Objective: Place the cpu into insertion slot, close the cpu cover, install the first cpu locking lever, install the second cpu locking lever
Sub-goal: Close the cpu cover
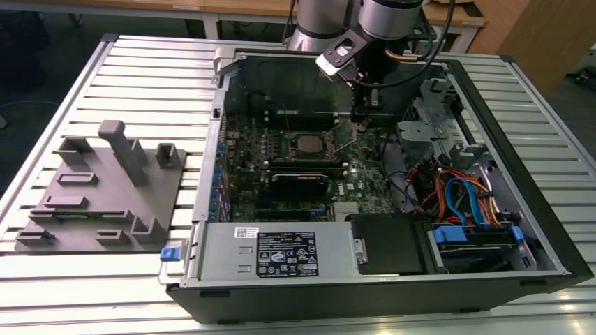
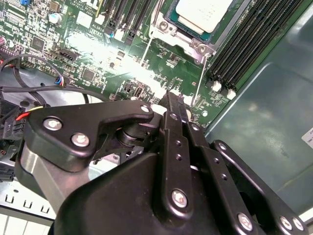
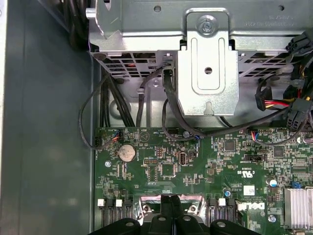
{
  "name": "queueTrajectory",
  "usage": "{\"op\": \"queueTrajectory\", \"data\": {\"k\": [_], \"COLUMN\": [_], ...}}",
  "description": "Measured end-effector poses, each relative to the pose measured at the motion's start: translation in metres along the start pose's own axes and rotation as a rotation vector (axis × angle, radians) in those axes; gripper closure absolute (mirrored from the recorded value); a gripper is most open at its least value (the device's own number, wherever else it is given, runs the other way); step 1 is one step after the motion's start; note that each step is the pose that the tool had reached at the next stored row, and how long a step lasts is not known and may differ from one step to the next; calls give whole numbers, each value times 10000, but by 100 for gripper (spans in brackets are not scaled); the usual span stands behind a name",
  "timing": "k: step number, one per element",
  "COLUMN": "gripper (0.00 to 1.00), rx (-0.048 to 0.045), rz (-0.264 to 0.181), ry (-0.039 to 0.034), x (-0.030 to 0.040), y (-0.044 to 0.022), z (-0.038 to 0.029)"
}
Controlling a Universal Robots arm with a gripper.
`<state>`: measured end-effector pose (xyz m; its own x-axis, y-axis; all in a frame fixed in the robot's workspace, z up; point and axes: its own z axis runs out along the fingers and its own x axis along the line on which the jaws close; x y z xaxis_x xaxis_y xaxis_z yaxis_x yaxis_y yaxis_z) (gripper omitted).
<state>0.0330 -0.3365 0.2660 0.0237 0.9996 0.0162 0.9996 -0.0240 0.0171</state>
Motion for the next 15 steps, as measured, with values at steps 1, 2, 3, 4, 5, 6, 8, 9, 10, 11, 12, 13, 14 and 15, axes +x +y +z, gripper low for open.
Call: {"op": "queueTrajectory", "data": {"k": [1,2,3,4,5,6,8,9,10,11,12,13,14,15], "gripper": [90,90,90,90,90,90,90,90,90,90,90,90,90,90], "rx": [0,0,0,0,0,0,0,0,0,0,0,0,0,0], "rz": [1,1,1,0,0,0,-2,-1,-1,0,0,0,0,-1], "ry": [0,1,1,0,1,1,1,1,1,1,0,1,1,2], "x": [0,0,0,0,0,0,0,0,0,1,1,1,2,2], "y": [0,0,0,1,1,1,8,15,23,33,44,56,70,83], "z": [0,0,0,0,0,0,0,1,1,1,1,1,2,3]}}
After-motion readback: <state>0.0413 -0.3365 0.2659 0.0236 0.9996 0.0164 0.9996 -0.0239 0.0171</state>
